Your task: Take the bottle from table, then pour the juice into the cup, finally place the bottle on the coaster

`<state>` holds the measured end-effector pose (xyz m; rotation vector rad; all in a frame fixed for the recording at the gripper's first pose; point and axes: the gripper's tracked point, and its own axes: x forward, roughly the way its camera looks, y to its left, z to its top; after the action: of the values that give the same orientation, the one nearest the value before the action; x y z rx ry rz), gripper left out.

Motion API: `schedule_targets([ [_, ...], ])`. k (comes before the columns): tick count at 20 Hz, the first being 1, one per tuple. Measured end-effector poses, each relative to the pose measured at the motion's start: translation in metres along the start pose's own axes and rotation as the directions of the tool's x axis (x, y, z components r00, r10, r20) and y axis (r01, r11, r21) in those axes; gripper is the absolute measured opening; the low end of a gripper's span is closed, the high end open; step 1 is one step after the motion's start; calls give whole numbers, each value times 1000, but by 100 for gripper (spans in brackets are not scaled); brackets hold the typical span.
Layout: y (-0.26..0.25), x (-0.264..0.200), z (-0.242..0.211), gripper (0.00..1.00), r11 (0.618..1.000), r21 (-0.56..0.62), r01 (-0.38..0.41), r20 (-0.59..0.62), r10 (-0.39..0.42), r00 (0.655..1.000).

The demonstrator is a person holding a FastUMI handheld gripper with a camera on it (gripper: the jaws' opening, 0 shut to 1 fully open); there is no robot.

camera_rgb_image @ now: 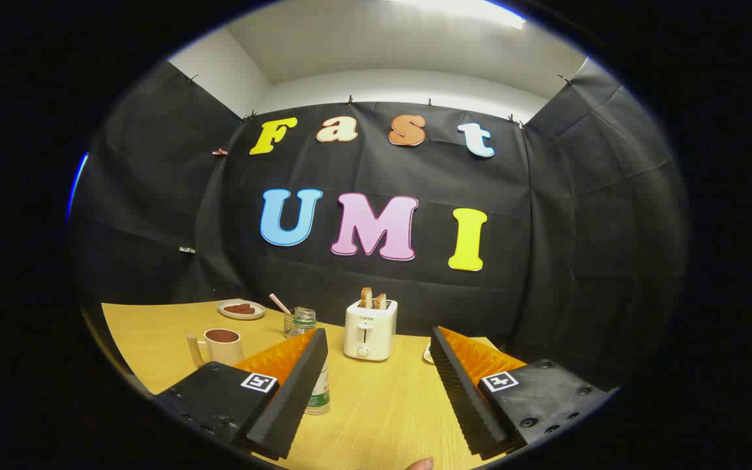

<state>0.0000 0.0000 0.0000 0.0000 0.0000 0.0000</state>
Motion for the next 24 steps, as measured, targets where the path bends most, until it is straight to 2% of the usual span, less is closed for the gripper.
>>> schedule_targets([
  [17,16,1,0,97,1000,12,-29,8,29,1000],
  [24,50,4,-33,97,997,33,-76,-14,76,997],
])
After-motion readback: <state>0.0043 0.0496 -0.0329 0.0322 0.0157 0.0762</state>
